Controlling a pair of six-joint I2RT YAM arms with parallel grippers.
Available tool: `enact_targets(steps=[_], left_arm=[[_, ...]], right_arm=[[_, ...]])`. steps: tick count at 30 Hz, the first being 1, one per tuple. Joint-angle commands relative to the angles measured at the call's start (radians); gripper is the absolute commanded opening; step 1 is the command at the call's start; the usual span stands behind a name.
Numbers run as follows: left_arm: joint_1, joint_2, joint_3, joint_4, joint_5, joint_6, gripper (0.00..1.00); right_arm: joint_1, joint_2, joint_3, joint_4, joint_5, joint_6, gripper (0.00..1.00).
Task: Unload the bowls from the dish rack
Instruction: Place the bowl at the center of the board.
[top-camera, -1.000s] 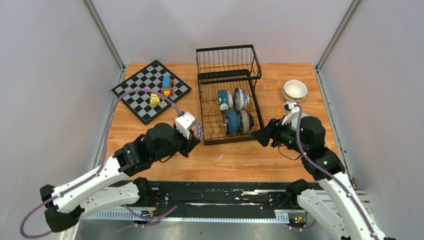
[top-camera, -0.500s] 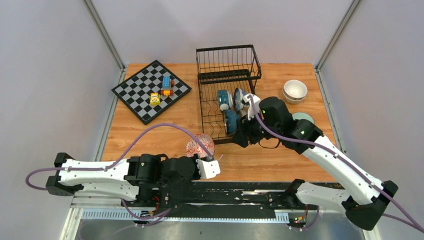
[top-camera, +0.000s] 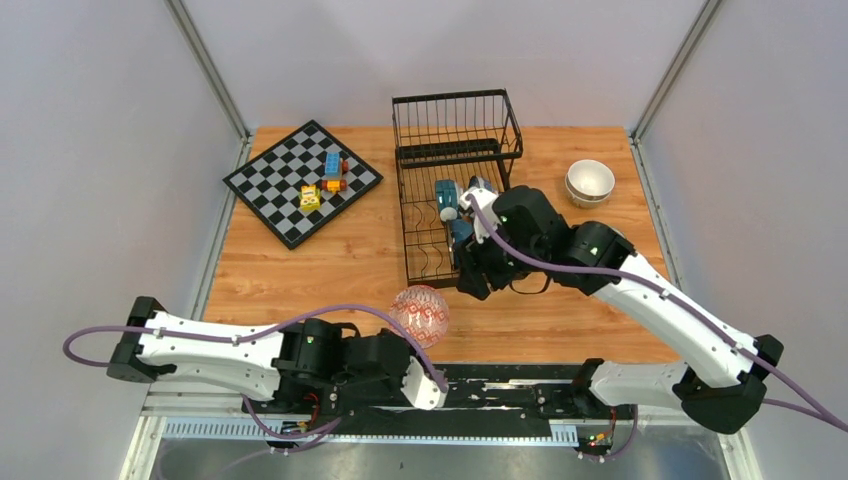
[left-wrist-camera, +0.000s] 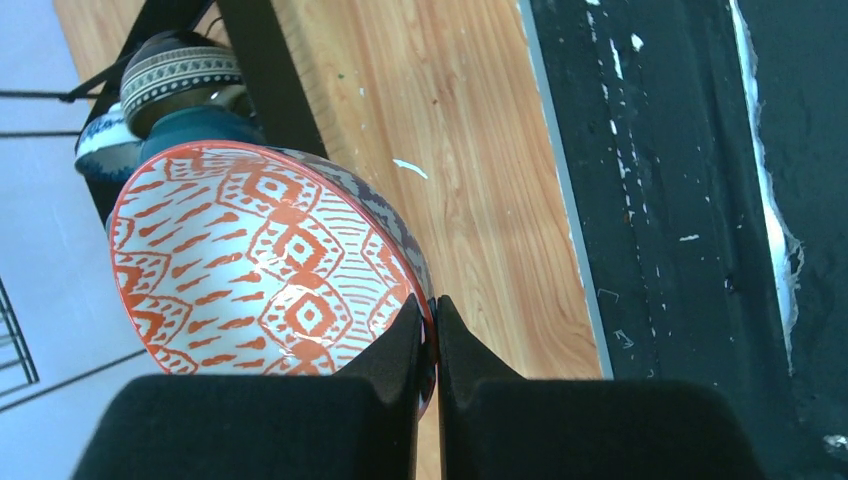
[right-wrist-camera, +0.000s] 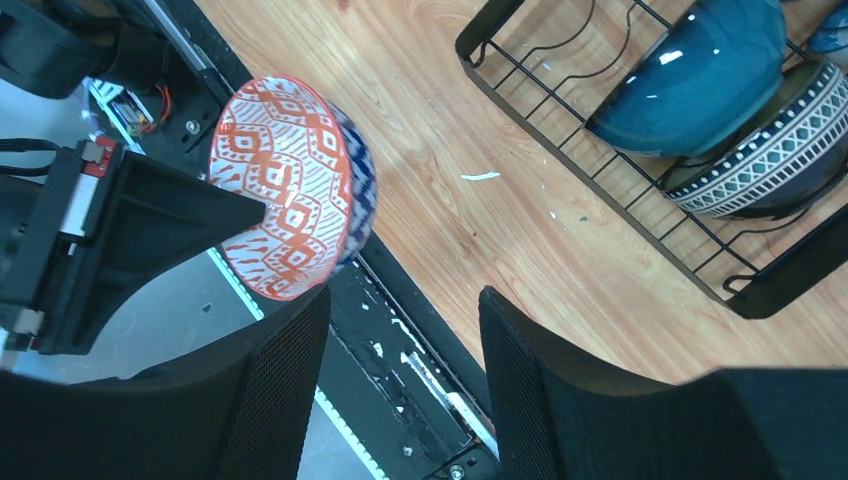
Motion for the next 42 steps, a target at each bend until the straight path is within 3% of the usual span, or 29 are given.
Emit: enact_targets(steps=[1,16,26,36,42], left_arm=[[-0.024,0.058,0.008,0.003,0.005,0.109,0.00],[-0.032,0.094,0.026,0.004,0.032,0.116,0.00],[-0.036,0.089,0.019,0.032,0.038,0.058,0.00],[-0.038,0.083,0.004,0.046,0.030,0.028,0.00],[-0.038,0.093,-0.011,0.052,0.005,0.001,0.00]], right_arm=[[0.081,0.037,0.024,-0.076,0.113,-0.024,0.61],[0.229,0.122,-0.057,-0.009,0.174,0.043,0.54],[0.260,0.184,-0.089,0.004,0.202,0.058,0.48],[0.267,0.211,-0.129,0.022,0.185,0.071,0.32],[0.272,0.230,-0.125,0.031,0.189,0.090,0.13]])
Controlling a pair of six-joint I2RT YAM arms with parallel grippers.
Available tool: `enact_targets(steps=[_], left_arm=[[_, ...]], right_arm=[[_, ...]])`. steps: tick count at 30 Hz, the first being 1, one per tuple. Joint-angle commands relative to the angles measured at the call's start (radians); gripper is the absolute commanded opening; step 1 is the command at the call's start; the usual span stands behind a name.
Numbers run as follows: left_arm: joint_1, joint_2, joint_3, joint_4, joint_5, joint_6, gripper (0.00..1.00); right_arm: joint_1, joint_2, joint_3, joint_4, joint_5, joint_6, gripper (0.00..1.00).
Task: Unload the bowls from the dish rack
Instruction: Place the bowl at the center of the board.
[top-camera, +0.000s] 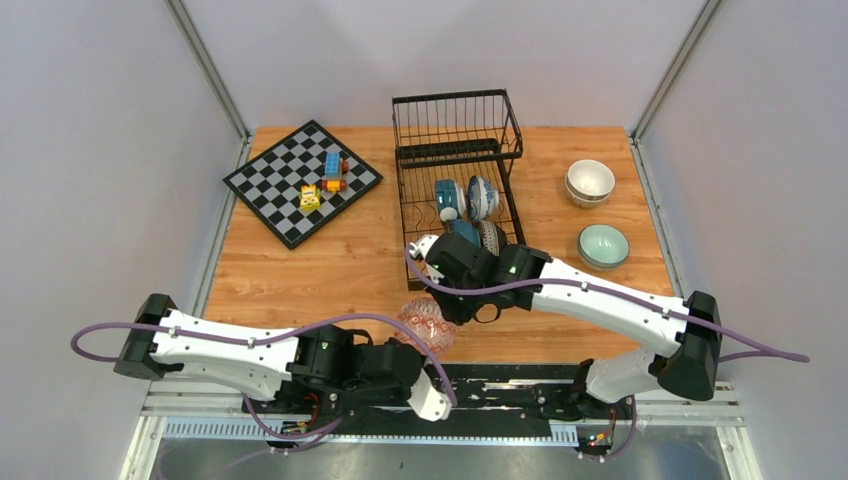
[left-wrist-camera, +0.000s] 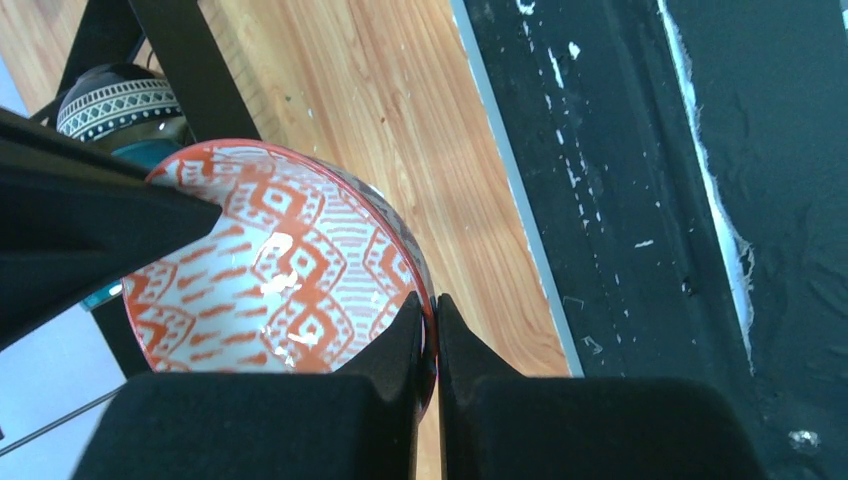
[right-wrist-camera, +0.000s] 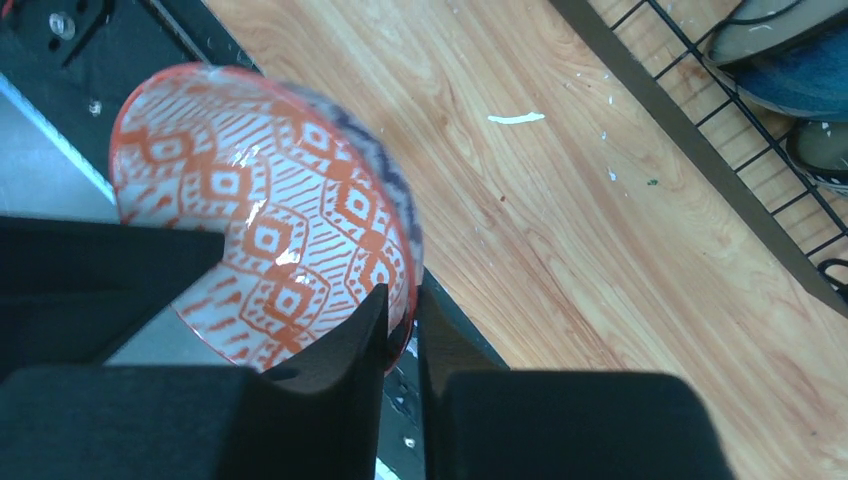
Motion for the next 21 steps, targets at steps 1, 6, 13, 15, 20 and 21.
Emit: enact_targets(steps=[1,6,13,15,20,21], left_arm=[[-0.008,0.001,-0.011,0.049,-0.047,-0.025,0.00],[-0.008,0.003,-0.016,0.072,-0.093,-0.078,0.00],[-0.008,-0.008,-0.012,0.110,-0.163,-0.182,0.37],[-0.008,-0.030,-0.016,0.129,-0.186,-0.214,0.54],[-0.008,-0.106,-0.012,0.189,-0.320,-0.339,1.00],[-0.008,-0.117,-0.008,0.196,-0.388,-0.376,1.00]], right_arm=[[0.013,0.023,-0.014,-0.015,0.016,0.023,0.09],[0.013,0.012,-0.026,0.015,0.033,0.064,0.00],[0.012,-0.040,-0.027,0.033,0.151,0.109,0.00],[0.008,-0.063,-0.034,0.033,0.179,0.118,0.00],[-0.029,-0.146,-0.065,0.032,0.218,0.140,0.00],[-0.039,-0.167,-0.075,0.031,0.226,0.143,0.00]])
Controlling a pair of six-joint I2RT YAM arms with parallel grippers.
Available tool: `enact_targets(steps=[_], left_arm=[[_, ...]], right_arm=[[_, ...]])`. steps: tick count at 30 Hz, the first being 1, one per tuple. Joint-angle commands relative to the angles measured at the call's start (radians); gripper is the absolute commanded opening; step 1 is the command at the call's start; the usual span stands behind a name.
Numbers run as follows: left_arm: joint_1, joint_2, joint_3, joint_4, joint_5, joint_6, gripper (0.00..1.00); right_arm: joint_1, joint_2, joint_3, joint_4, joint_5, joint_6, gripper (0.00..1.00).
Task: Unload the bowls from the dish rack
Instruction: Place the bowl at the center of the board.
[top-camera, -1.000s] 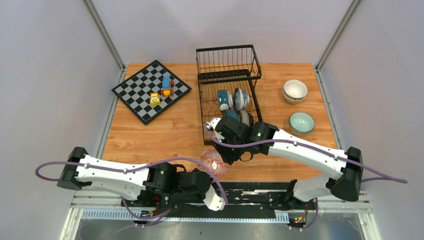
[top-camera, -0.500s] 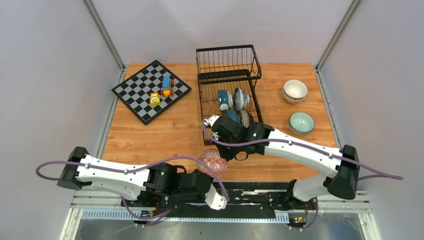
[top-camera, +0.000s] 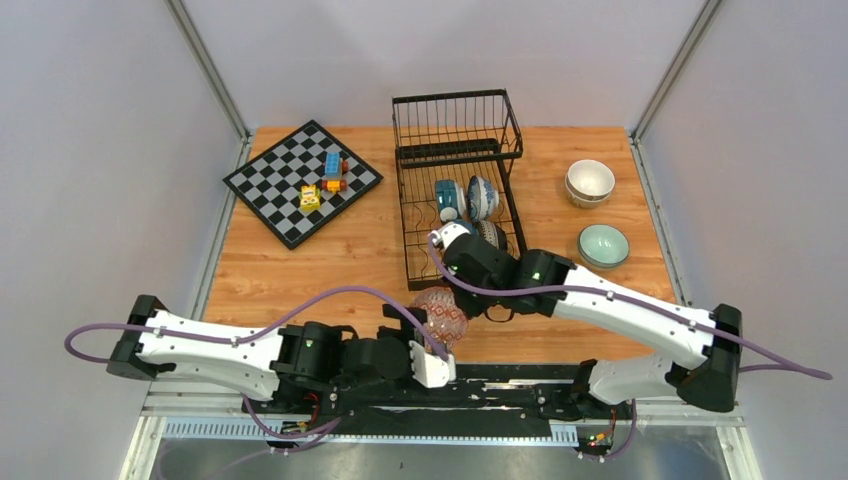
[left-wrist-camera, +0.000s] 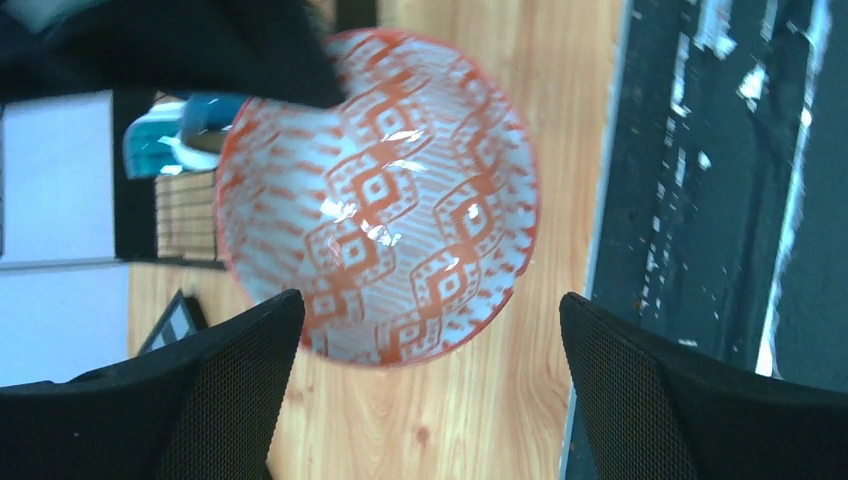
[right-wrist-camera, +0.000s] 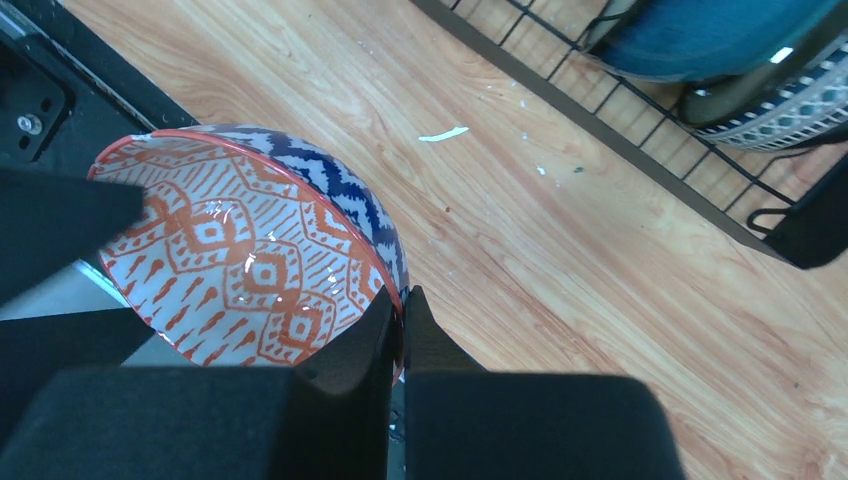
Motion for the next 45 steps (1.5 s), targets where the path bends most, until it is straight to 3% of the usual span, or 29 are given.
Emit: enact_targets(steps=[1,6,9,11,14,16,19,25,31,37,45], left_arm=[[-0.002,-0.065,0.013,0.079,-0.232,-0.180,1.00],[0.024,-0.048,0.069,0.029,-0.336,-0.421,1.00],[0.171,-0.062,0.066,0.076,-0.080,-0.626,1.00],[0.224,-0.094,0.011,0.203,-0.021,-0.739,1.00],[0.267,-0.140,-0.049,0.358,-0.098,-0.945,1.00],[0.312,-0.140,-0.050,0.351,-0.133,-1.130,1.00],[0.338,-0.098,-0.007,0.256,-0.151,-1.294,0.98],[0.339,0.019,0.116,-0.004,-0.192,-1.390,0.84],[0.338,0.042,0.101,-0.007,-0.200,-1.419,0.70],[0.339,0.099,0.145,-0.032,-0.215,-1.365,0.64],[0.339,0.165,0.165,-0.056,-0.222,-1.327,0.60]], right_arm=[[-0.041,-0.112,-0.042,-0.005,0.073,0.041,0.00],[-0.076,-0.251,-0.155,0.012,0.089,0.039,0.00],[-0.079,-0.331,-0.223,0.042,0.109,0.036,0.00],[-0.080,-0.360,-0.251,0.051,0.122,0.040,0.00],[-0.080,-0.370,-0.269,0.051,0.141,0.050,0.00],[-0.081,-0.357,-0.271,0.051,0.165,0.067,0.00],[-0.096,-0.329,-0.270,0.046,0.205,0.124,0.00],[-0.153,-0.277,-0.254,0.070,0.164,0.272,0.00],[-0.155,-0.237,-0.224,0.077,0.145,0.401,0.00],[-0.160,-0.180,-0.164,0.016,0.135,0.474,0.00],[-0.198,-0.168,-0.201,0.060,0.044,0.535,0.00]])
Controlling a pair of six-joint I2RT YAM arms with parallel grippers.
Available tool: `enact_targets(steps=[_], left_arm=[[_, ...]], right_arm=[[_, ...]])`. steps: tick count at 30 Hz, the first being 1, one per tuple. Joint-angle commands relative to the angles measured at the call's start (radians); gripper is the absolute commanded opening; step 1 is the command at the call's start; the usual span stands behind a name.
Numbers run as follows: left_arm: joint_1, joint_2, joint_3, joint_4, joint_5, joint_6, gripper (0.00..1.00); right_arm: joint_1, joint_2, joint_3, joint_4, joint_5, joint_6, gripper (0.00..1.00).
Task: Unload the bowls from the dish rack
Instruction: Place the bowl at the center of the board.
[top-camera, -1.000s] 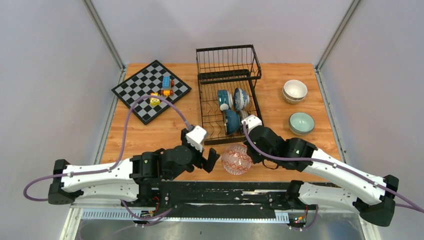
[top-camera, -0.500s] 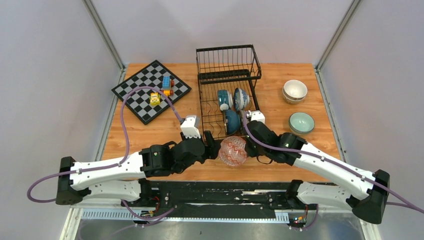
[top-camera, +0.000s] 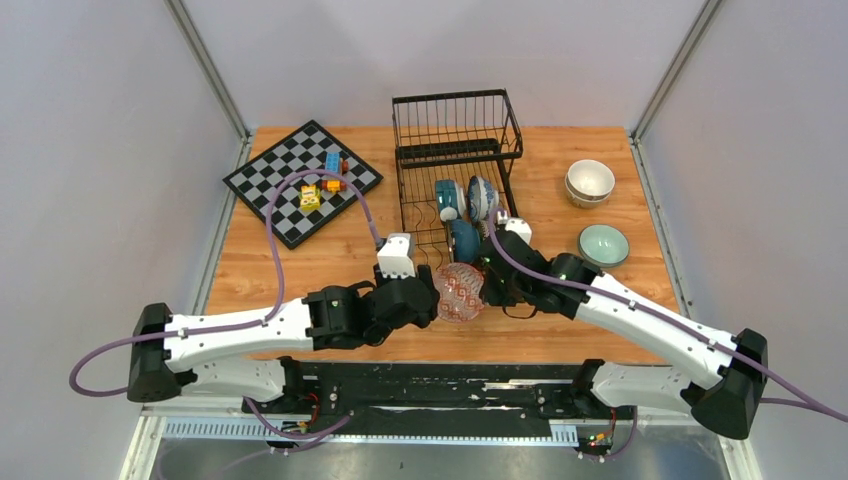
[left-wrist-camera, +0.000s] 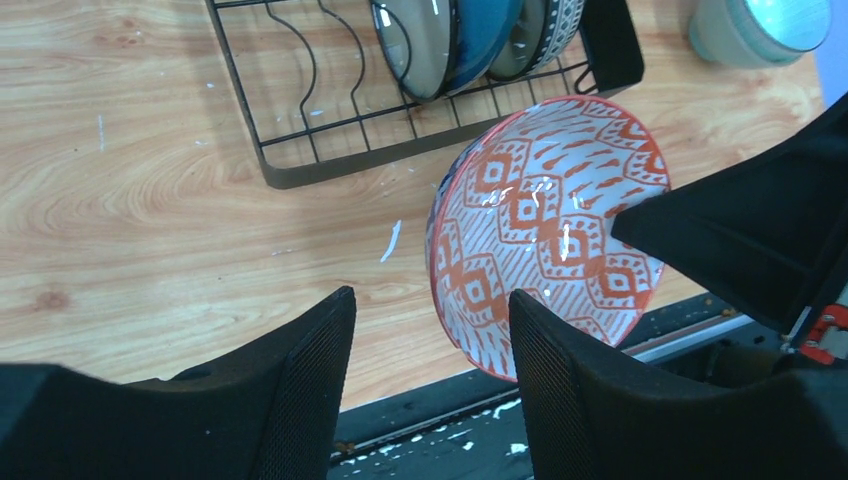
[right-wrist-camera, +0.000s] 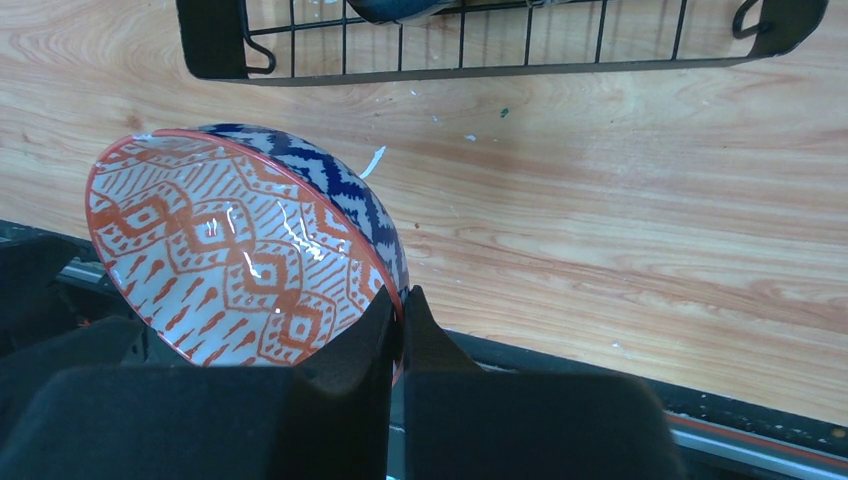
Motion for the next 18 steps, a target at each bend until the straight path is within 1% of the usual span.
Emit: enact_targets(steps=[1,4,9,12,18], left_arm=[[0.004,0.025,0.025,-0.036,-0.050,0.011,0.59],[0.004,0.034,0.023,-0.035,-0.060,0.017,0.53],[0.006,0.059,0.031,-0.034,-0.067,0.026,0.49],[0.013,0.069,0.028,-0.009,-0.043,0.042,0.44],[0.026,0.086,0.021,0.009,-0.014,0.040,0.40]], right_arm=[[-0.022,0.003,0.000,0.025,-0.061,0.064,0.00],[-0.022,0.016,0.003,0.026,-0.066,0.063,0.00],[-0.022,0.021,0.012,0.030,-0.068,0.059,0.00],[-0.022,0.017,0.009,0.036,-0.070,0.060,0.00],[-0.022,0.015,0.002,0.047,-0.084,0.059,0.00]])
